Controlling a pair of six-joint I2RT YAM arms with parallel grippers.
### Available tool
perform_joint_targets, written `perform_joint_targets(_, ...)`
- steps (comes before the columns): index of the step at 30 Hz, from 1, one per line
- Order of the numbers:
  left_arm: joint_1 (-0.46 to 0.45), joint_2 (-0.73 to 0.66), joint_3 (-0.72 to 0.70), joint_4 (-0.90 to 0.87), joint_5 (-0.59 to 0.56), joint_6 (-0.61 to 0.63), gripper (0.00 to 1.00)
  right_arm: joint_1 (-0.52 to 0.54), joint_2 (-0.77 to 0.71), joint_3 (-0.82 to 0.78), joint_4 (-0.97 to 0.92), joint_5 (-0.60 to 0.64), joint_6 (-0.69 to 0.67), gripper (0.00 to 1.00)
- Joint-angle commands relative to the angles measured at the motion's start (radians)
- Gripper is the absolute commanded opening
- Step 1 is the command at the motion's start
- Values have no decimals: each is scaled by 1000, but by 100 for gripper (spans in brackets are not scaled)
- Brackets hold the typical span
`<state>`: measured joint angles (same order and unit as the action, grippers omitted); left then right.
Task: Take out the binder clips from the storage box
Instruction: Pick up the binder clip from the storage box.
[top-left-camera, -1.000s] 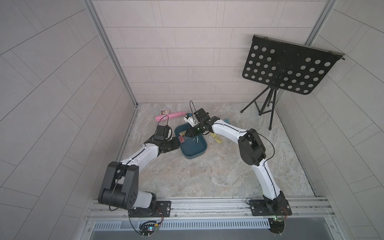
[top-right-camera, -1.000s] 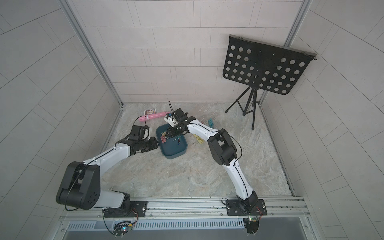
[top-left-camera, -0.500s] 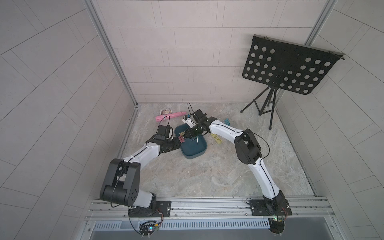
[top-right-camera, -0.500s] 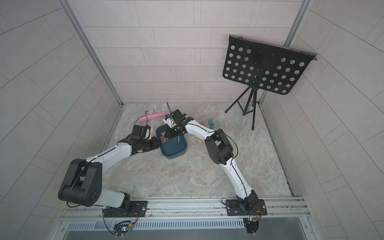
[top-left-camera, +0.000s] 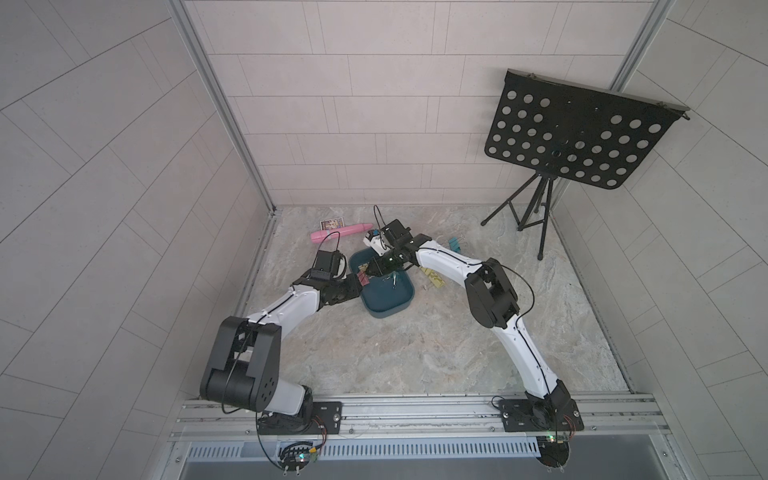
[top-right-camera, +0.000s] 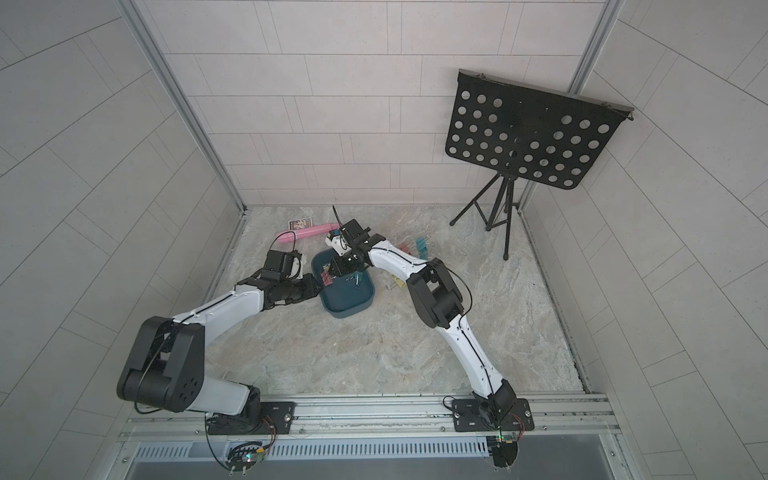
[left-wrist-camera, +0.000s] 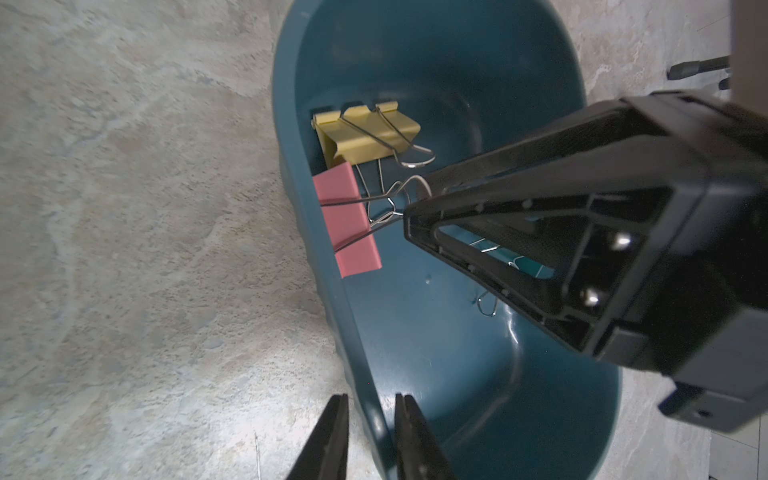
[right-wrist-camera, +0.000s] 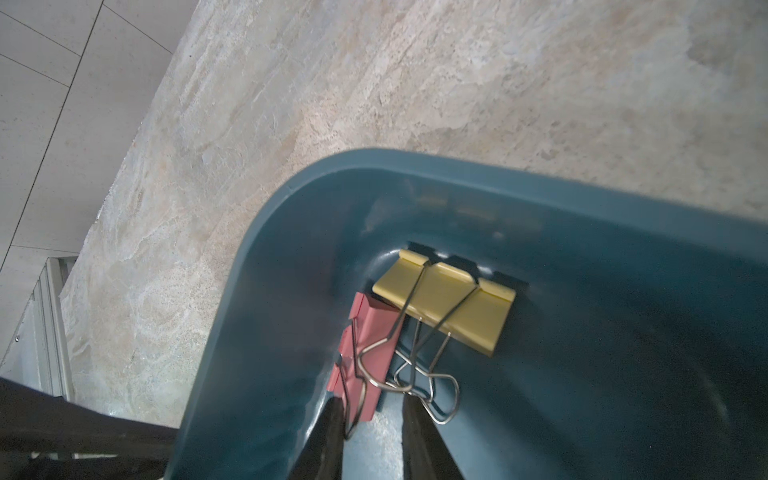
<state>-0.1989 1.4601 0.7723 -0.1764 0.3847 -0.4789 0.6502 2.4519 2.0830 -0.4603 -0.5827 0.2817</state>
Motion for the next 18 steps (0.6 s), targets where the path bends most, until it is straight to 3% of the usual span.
perform_joint_targets(1, -5, 8, 14, -6, -5, 0, 28, 8, 25, 27, 3, -8, 17, 24)
perform_joint_targets(9, -4, 9, 13, -6, -5, 3, 28, 10, 19, 34, 11, -18, 27, 6)
perform_joint_targets(18, -6, 6, 7, -9, -7, 2, 28, 8, -90, -74, 55, -25, 9, 0)
